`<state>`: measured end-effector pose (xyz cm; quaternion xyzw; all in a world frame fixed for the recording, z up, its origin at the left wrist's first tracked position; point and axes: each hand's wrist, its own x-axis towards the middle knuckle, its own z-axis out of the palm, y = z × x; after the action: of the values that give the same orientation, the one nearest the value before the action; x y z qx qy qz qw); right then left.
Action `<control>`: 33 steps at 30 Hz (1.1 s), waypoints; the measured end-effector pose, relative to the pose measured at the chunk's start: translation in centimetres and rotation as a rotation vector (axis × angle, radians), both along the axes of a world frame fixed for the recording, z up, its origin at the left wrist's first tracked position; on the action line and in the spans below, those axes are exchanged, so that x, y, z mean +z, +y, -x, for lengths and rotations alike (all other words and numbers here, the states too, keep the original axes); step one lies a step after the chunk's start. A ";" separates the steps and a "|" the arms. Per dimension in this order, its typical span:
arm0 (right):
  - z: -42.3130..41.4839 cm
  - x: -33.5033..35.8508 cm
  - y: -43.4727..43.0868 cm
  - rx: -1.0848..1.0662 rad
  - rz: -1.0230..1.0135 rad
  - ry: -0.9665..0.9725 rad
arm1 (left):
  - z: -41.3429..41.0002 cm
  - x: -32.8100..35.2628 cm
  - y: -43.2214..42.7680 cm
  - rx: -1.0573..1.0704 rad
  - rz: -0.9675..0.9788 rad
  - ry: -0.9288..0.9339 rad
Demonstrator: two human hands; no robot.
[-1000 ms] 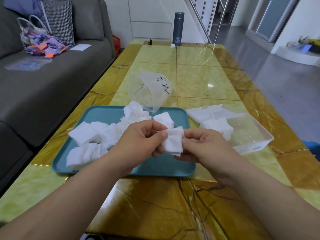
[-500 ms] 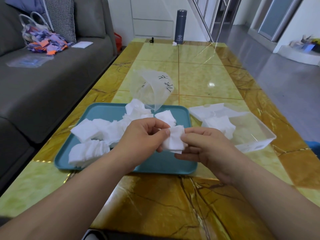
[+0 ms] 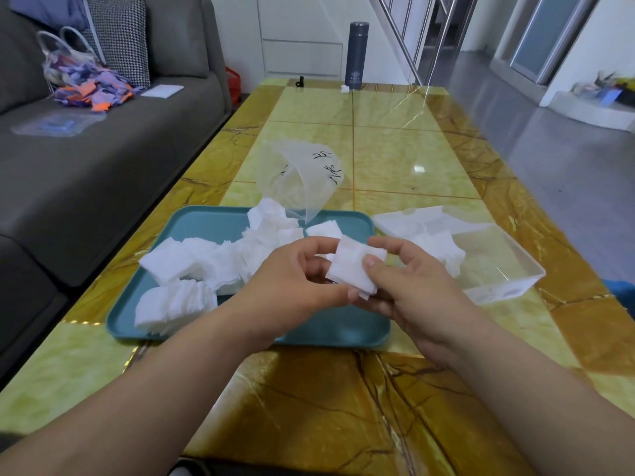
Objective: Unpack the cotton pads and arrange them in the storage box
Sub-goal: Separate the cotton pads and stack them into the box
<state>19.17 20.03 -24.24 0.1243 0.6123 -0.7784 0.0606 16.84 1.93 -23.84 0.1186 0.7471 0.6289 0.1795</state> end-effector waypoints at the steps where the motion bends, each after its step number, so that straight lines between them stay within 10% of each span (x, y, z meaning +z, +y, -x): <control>1: 0.0 0.1 0.0 -0.004 0.003 0.015 | 0.0 0.0 0.0 0.010 -0.003 0.008; 33: 0.6 0.2 0.6 -0.177 0.072 -0.022 | 0.9 -0.4 -0.5 0.140 -0.094 -0.162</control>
<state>18.62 20.66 -24.04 0.1840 0.5697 -0.8010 0.0026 15.90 1.39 -24.27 0.0232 0.7061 0.6819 0.1894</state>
